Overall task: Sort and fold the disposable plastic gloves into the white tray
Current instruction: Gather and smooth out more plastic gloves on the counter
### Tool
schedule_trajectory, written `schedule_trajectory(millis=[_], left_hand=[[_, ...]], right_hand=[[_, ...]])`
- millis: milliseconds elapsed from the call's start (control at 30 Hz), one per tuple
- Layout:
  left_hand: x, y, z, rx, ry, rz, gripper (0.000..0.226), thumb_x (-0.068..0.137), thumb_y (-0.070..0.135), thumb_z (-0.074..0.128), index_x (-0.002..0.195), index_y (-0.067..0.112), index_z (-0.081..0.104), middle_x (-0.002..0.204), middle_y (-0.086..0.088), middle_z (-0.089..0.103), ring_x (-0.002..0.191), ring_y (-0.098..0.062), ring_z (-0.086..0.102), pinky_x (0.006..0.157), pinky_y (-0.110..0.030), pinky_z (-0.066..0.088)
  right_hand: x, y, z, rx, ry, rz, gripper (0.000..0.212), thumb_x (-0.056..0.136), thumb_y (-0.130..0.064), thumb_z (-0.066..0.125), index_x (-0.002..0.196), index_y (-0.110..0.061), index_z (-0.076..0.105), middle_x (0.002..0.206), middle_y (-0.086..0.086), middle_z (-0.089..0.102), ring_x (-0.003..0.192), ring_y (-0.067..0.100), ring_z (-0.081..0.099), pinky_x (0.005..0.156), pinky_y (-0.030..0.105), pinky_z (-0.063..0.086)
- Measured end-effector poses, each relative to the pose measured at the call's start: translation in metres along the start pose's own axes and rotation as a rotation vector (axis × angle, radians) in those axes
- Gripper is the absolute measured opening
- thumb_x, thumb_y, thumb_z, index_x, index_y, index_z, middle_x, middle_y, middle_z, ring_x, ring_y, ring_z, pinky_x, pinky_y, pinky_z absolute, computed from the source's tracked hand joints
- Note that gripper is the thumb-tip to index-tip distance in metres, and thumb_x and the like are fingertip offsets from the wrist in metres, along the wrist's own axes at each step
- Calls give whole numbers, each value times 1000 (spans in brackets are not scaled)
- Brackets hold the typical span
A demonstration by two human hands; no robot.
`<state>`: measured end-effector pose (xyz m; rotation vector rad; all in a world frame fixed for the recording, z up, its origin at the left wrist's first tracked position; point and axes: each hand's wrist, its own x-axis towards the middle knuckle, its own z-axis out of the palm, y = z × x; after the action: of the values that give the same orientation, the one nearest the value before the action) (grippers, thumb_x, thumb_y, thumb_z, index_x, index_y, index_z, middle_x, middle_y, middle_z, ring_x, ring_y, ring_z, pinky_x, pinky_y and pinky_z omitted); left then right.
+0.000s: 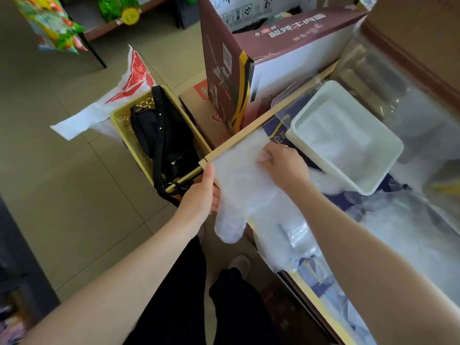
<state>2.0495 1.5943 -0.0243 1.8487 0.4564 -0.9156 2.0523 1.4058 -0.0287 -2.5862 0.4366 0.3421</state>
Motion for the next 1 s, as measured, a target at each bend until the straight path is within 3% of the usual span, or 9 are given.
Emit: schedule_trajectory(millis=[67, 133, 267, 367, 433, 567, 767, 900, 1000], left_hand=[[3, 3, 0, 73, 4, -17, 76, 85, 72, 23, 82, 9, 66, 79, -6, 71, 80, -21, 67, 82, -37, 54], [3, 2, -1, 124, -8, -18, 72, 85, 69, 34, 84, 6, 66, 78, -5, 69, 76, -18, 66, 80, -35, 55], [4, -6, 1, 265, -112, 89, 48, 83, 53, 57, 86, 6, 63, 81, -12, 53, 74, -21, 53, 66, -31, 38], [2, -12, 4, 295, -109, 139, 38, 90, 37, 56, 72, 3, 53, 73, -14, 45, 70, -21, 46, 60, -30, 28], [0, -13, 3, 284, -109, 174, 39, 92, 34, 52, 71, 2, 50, 72, -13, 43, 68, -20, 43, 59, -29, 27], [0, -24, -4, 222, -126, 196, 41, 95, 36, 46, 85, -1, 59, 83, -9, 50, 78, -19, 48, 70, -34, 32], [-4, -31, 1, 70, -171, 142, 33, 97, 39, 43, 114, 15, 59, 112, 1, 66, 104, -11, 60, 90, -32, 47], [-7, -27, 11, -52, -212, 86, 26, 95, 32, 50, 116, 19, 58, 113, 5, 65, 104, -8, 60, 79, -22, 46], [-9, -23, 10, -112, -202, 39, 22, 94, 24, 54, 113, 15, 61, 114, -3, 67, 102, -16, 63, 88, -33, 50]], right_hand=[[3, 3, 0, -40, 4, -50, 8, 91, -21, 53, 90, -14, 54, 95, 9, 59, 90, 30, 54, 64, 29, 34], [3, 6, 0, -29, 30, -83, 11, 90, -20, 55, 81, -16, 50, 86, 4, 53, 87, 28, 53, 63, 28, 30], [5, 7, 5, -25, 51, -84, 21, 88, -21, 57, 75, -19, 41, 82, 0, 48, 82, 29, 53, 61, 28, 29], [6, 4, 4, 42, 29, -26, 20, 90, -32, 57, 82, -15, 51, 83, 2, 55, 79, 26, 54, 62, 29, 36], [6, 1, -4, 222, 64, 52, 24, 91, -34, 57, 98, -11, 62, 93, 4, 64, 86, 24, 58, 73, 31, 45], [10, 4, -12, 286, 158, 96, 20, 93, -23, 54, 104, -11, 65, 100, 6, 66, 94, 24, 59, 78, 28, 41], [21, 1, 10, 23, 185, 34, 20, 95, -23, 43, 99, -13, 60, 96, 10, 63, 87, 31, 56, 67, 31, 39], [15, 1, 12, -123, 219, 37, 28, 95, -28, 44, 114, -11, 55, 126, 12, 48, 115, 32, 43, 92, 37, 32], [0, 10, 13, -105, 186, 39, 47, 92, -35, 50, 131, -11, 42, 141, 9, 38, 128, 30, 34, 103, 41, 28]])
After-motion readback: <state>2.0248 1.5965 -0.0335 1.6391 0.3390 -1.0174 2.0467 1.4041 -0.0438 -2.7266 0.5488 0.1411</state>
